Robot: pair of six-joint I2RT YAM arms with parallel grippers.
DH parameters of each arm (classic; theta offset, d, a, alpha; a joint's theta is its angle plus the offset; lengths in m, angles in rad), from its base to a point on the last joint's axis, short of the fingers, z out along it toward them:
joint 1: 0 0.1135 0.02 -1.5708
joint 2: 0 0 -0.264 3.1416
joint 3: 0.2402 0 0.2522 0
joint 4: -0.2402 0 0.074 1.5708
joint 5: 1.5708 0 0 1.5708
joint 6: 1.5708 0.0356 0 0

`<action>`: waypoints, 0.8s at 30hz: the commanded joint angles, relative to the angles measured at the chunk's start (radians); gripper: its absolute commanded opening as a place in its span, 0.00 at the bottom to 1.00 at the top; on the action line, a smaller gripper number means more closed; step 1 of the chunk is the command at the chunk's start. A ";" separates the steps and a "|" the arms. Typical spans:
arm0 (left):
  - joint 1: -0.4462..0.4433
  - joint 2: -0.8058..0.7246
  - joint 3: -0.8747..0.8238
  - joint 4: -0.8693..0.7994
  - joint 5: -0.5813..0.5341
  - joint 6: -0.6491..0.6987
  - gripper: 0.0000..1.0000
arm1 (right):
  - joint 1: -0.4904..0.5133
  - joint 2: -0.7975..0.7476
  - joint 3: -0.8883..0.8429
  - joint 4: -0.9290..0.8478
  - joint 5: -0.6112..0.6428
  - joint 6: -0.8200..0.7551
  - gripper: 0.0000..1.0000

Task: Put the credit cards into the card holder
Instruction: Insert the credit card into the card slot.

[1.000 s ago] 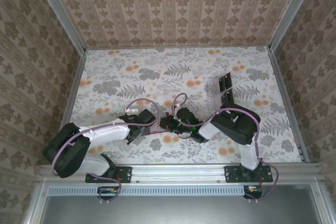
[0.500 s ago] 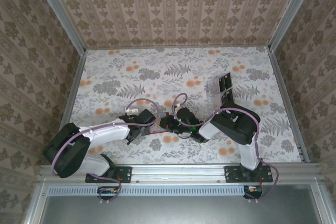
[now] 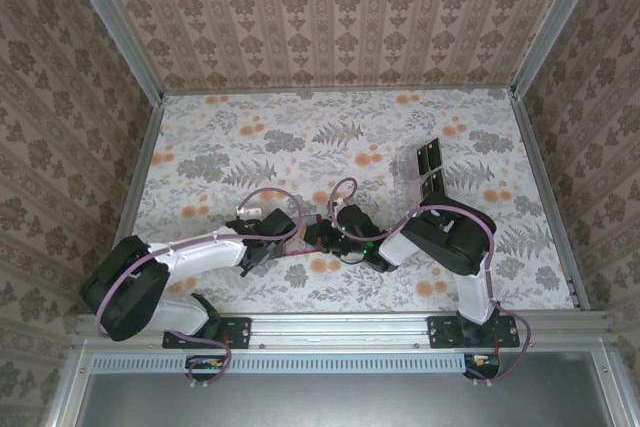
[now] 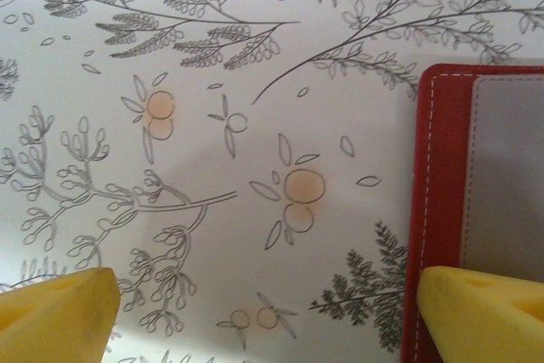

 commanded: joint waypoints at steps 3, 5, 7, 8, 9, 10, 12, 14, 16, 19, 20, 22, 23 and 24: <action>0.003 -0.055 0.023 -0.087 -0.033 -0.013 1.00 | 0.009 0.052 -0.002 -0.111 -0.053 0.000 0.00; 0.013 -0.062 0.031 -0.090 -0.035 -0.009 1.00 | 0.007 0.053 0.002 -0.123 -0.056 -0.004 0.00; 0.026 -0.062 0.036 -0.094 -0.033 -0.009 1.00 | 0.008 0.051 0.006 -0.136 -0.059 -0.009 0.00; 0.032 -0.062 0.036 -0.095 -0.032 -0.006 1.00 | 0.008 0.048 0.008 -0.147 -0.060 -0.012 0.00; 0.037 -0.061 0.035 -0.094 -0.033 -0.009 1.00 | 0.008 0.046 0.011 -0.159 -0.061 -0.017 0.00; 0.045 -0.059 0.034 -0.092 -0.032 -0.009 1.00 | 0.007 0.043 0.015 -0.171 -0.060 -0.022 0.00; 0.058 -0.053 0.032 -0.085 -0.027 -0.007 1.00 | 0.008 0.038 0.026 -0.205 -0.062 -0.035 0.00; 0.074 -0.048 0.030 -0.075 -0.020 -0.005 1.00 | 0.008 0.033 0.040 -0.241 -0.064 -0.052 0.00; 0.087 -0.047 0.027 -0.058 -0.011 -0.003 1.00 | 0.008 0.027 0.052 -0.278 -0.065 -0.070 0.00; 0.098 -0.039 0.026 -0.043 0.000 0.001 1.00 | 0.006 0.022 0.063 -0.313 -0.064 -0.091 0.00; 0.101 -0.033 0.026 -0.041 0.003 0.000 1.00 | 0.006 0.022 0.065 -0.317 -0.064 -0.097 0.00; 0.102 -0.023 0.025 -0.037 0.011 -0.001 1.00 | 0.006 0.023 0.071 -0.331 -0.063 -0.107 0.00; 0.102 -0.019 0.024 -0.033 0.015 -0.004 1.00 | 0.004 0.025 0.074 -0.336 -0.063 -0.112 0.00; 0.103 -0.016 0.022 -0.031 0.019 -0.005 1.00 | 0.003 0.026 0.079 -0.342 -0.065 -0.116 0.00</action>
